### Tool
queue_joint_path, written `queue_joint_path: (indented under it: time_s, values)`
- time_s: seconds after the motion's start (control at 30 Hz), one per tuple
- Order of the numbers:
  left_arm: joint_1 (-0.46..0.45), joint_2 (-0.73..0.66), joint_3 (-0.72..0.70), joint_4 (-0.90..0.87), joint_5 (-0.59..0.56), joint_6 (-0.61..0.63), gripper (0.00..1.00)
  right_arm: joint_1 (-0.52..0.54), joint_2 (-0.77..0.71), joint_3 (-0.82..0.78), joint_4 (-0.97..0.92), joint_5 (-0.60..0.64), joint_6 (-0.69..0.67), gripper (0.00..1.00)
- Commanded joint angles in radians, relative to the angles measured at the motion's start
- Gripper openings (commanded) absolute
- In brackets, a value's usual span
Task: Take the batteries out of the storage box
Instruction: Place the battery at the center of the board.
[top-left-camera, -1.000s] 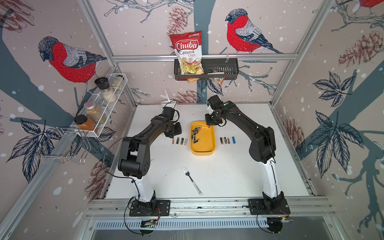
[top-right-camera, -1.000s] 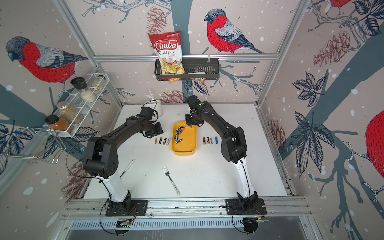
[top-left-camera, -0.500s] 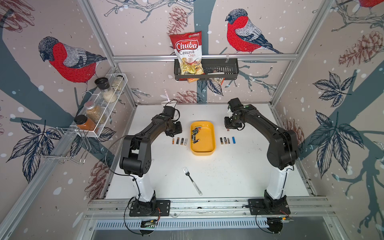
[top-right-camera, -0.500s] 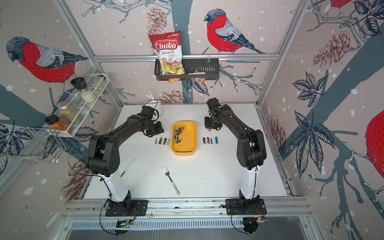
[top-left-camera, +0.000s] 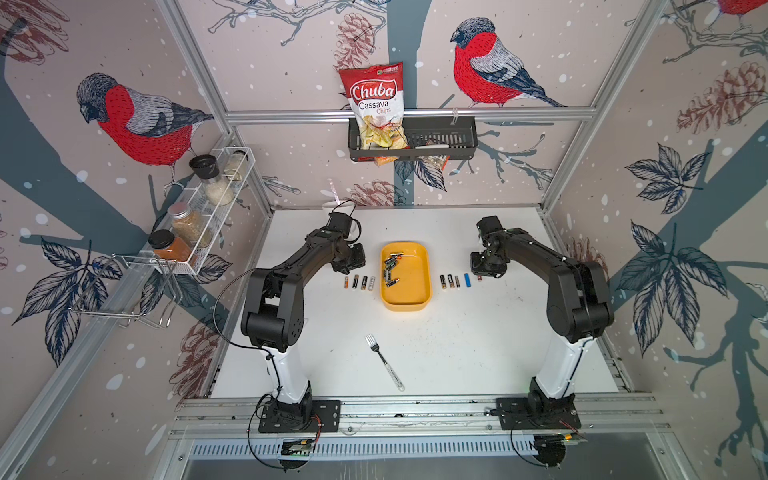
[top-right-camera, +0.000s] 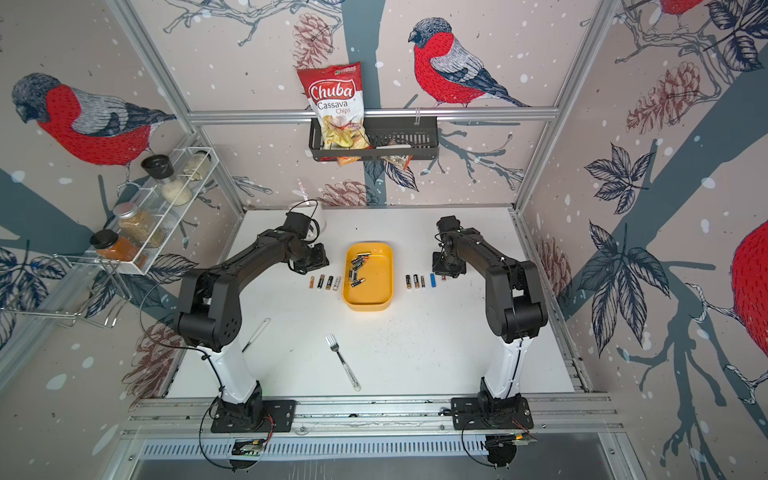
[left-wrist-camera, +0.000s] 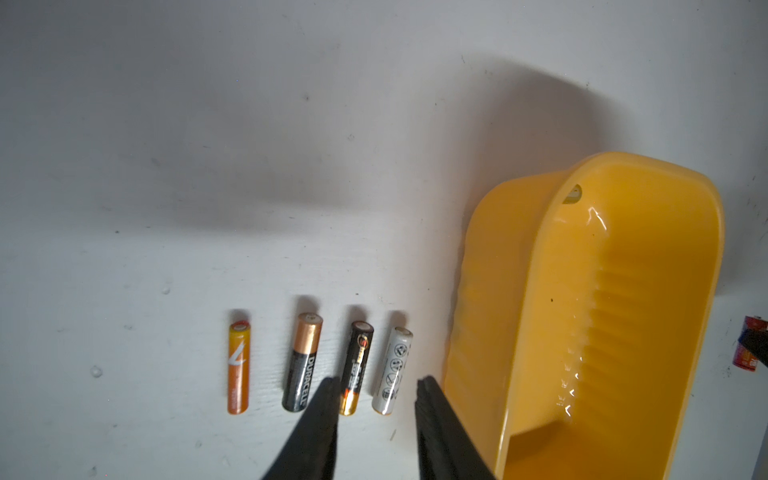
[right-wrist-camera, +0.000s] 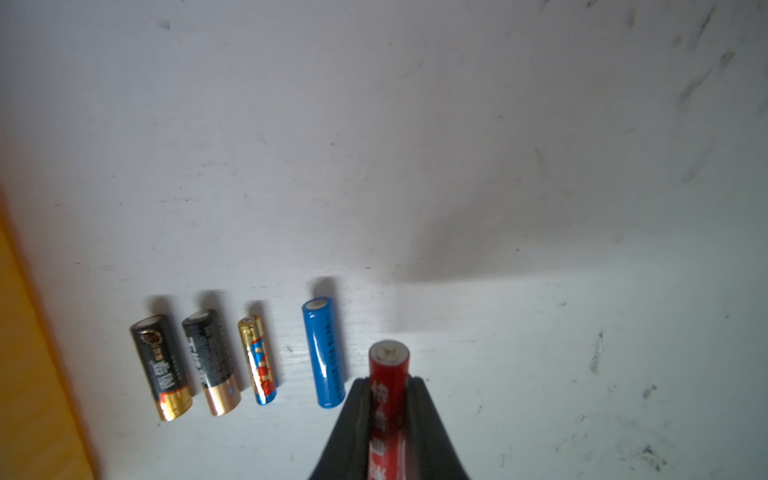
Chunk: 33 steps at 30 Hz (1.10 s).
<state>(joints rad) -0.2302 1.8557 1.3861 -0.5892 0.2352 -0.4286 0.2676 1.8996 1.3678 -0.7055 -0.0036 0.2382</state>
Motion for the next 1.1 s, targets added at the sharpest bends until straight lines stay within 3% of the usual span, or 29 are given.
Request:
queue_joint_path:
  time_s: [0.0, 0.9, 1.07]
  values:
    - [-0.006, 0.002, 0.005, -0.012, 0.002, 0.007, 0.36, -0.004, 0.008, -0.020, 0.048, 0.025, -0.017, 0.19]
    - [-0.015, 0.010, 0.003, -0.012, -0.004, 0.002, 0.36, 0.024, 0.090, -0.029, 0.102, 0.052, -0.063, 0.19]
    - [-0.015, 0.012, 0.003, -0.014, -0.005, 0.001, 0.36, 0.025, 0.094, -0.033, 0.099, 0.048, -0.066, 0.23]
